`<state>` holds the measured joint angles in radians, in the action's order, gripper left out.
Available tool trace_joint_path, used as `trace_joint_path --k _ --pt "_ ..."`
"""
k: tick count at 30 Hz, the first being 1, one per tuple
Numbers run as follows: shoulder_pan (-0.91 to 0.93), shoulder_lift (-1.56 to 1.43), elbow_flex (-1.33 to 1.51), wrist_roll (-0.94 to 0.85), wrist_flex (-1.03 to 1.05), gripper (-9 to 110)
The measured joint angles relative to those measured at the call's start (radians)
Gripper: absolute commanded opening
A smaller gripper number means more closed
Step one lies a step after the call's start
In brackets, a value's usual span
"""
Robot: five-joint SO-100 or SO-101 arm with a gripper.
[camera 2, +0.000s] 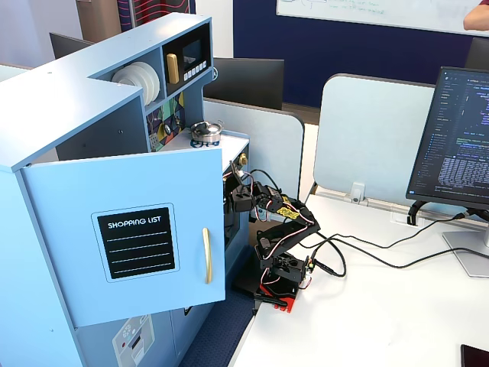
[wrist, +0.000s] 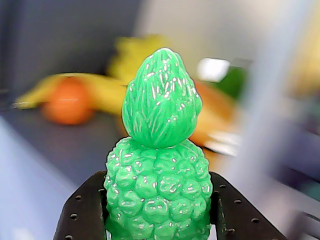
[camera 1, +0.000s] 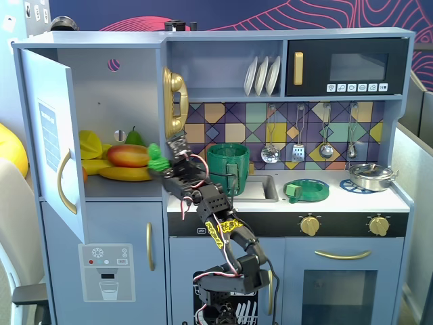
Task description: Pick up the green pineapple from the left cabinet and place it in the green recipient
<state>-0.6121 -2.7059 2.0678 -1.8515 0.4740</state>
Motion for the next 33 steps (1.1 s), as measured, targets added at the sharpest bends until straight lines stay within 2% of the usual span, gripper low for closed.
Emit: trace_joint_path --k 7,14,26,31,32,33 --pt "0.299 0.046 -0.069 0.075 0.005 0" --pt "0.518 0.250 -0.242 0.124 0.005 0" --pt "0.601 0.762 -0.641 0.155 -0.051 0" --pt "0.626 0.888 -0.752 0.155 -0.063 0" --pt "0.629 0.904 -0.767 0.155 -0.063 2" --pt "0.630 0.917 -0.779 0.155 -0.063 13"
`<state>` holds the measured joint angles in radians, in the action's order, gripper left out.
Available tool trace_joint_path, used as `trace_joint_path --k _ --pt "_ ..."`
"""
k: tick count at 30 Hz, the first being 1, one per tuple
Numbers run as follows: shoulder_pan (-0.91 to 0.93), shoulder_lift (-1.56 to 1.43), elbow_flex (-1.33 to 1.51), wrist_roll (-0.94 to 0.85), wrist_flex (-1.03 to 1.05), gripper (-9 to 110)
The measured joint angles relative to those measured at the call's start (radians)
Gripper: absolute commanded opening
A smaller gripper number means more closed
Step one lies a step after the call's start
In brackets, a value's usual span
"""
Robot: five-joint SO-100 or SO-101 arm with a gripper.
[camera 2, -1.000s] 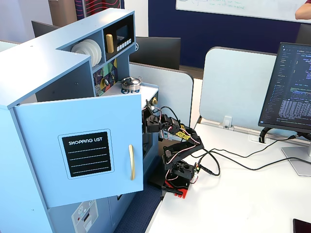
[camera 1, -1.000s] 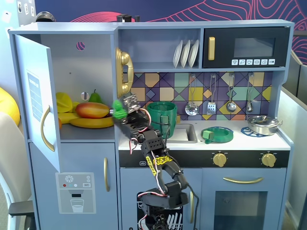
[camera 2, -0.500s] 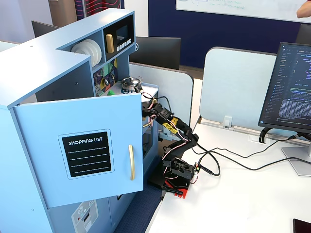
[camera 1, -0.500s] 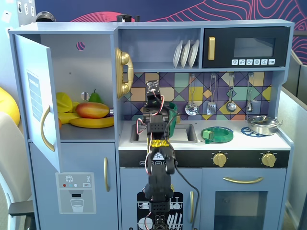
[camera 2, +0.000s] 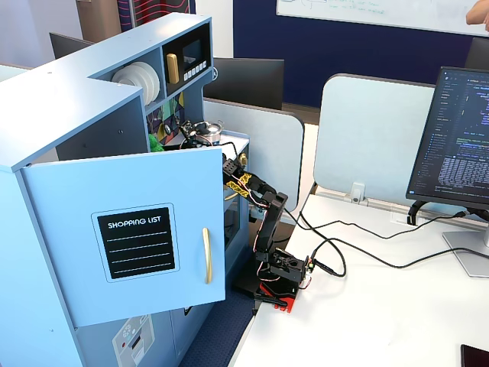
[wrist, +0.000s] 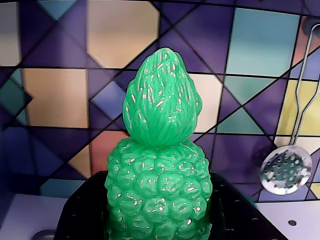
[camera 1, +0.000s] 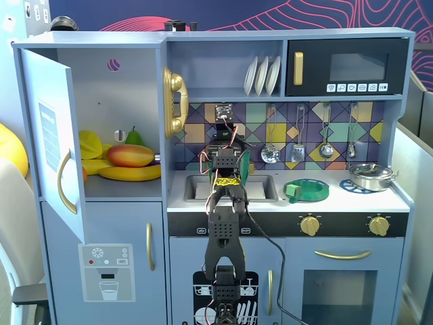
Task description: Pick up the green pineapple from the left cabinet and place it in the green recipient
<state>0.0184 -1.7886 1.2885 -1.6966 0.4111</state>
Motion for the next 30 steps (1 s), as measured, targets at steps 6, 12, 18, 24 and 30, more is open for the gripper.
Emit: trace_joint_path --k 6,12,18,24,30 --pt "0.002 0.048 -0.055 0.141 -0.037 57" --pt "0.005 0.058 -0.075 0.213 -0.063 56" --pt "0.018 0.058 -0.075 0.219 -0.063 57" --pt "0.018 0.023 -0.031 0.219 -0.063 56" --pt "-0.005 -0.235 0.296 0.236 -0.104 55"
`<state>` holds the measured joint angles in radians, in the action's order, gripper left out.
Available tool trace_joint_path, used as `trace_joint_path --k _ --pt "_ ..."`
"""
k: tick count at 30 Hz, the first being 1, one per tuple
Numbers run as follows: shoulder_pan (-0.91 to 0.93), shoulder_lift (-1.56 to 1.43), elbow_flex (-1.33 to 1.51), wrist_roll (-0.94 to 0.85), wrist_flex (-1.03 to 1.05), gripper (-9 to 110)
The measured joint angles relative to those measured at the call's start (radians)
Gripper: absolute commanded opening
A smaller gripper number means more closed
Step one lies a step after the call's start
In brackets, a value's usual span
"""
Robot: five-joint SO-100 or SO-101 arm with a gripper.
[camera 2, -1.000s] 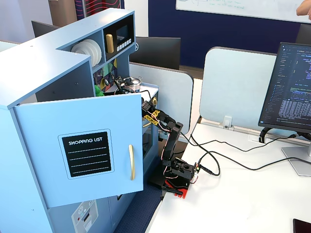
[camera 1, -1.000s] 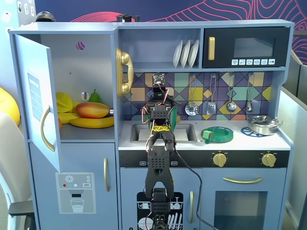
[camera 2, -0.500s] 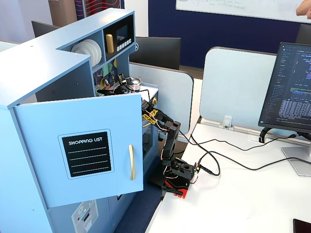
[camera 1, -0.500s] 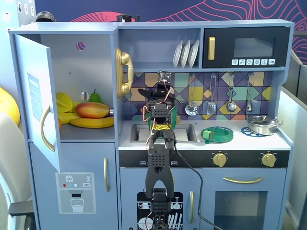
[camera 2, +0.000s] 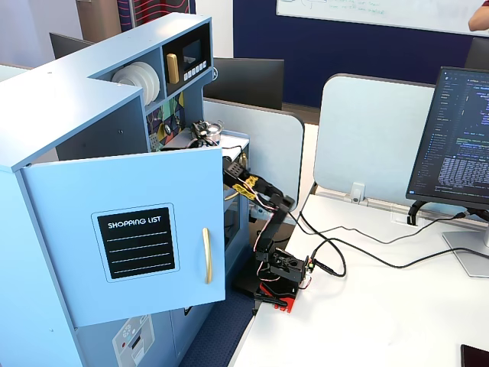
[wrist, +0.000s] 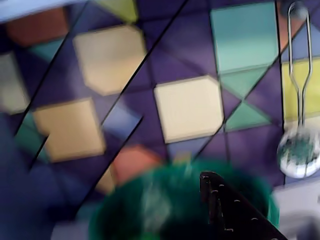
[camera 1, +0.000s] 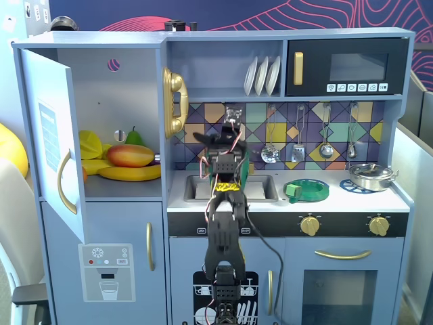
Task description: Pick up the green pineapple from the left cabinet and place it in the green recipient
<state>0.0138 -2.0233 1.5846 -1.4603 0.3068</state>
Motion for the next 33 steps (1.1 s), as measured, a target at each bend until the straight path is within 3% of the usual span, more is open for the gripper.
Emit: trace_joint_path --k 11,19,25,33 --pt "-0.061 -0.600 0.821 -0.061 -0.215 54" --pt "-0.100 -0.890 1.192 -0.080 -0.244 53" --pt "-0.115 -1.088 1.338 -0.086 -0.089 51" --pt "-0.115 -1.135 1.416 -0.084 0.163 47"
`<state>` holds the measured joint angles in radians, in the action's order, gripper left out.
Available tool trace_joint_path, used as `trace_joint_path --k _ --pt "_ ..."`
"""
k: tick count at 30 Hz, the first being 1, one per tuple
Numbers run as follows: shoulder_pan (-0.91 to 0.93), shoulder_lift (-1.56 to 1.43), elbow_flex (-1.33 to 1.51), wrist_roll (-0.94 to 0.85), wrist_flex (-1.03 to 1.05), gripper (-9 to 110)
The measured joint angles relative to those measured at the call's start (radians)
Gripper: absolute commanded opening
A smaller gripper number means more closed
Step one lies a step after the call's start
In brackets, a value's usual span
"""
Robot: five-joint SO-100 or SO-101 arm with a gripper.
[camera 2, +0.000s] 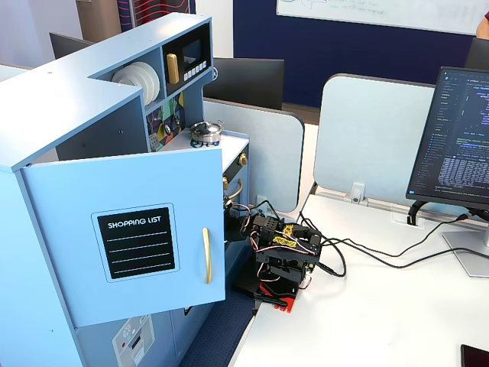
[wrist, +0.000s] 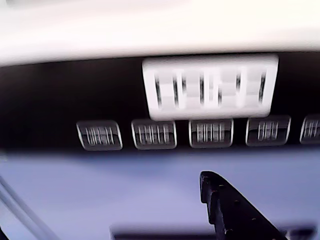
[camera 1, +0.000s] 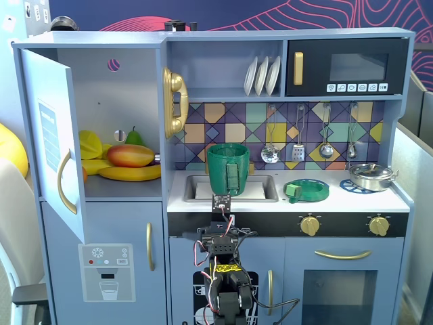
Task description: Pick up the green pineapple from the left cabinet and place it in the green recipient
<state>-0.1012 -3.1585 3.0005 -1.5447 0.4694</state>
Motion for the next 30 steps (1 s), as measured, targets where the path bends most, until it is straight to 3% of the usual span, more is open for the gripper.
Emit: trace_joint_path --k 12,16,25,30 --pt "-0.015 -0.005 0.000 0.095 0.664 40" --pt "-0.015 -0.023 0.000 0.107 0.808 31" --pt "-0.015 -0.029 -0.009 0.209 0.862 2" --pt "-0.015 -0.029 -0.009 0.236 0.862 0"
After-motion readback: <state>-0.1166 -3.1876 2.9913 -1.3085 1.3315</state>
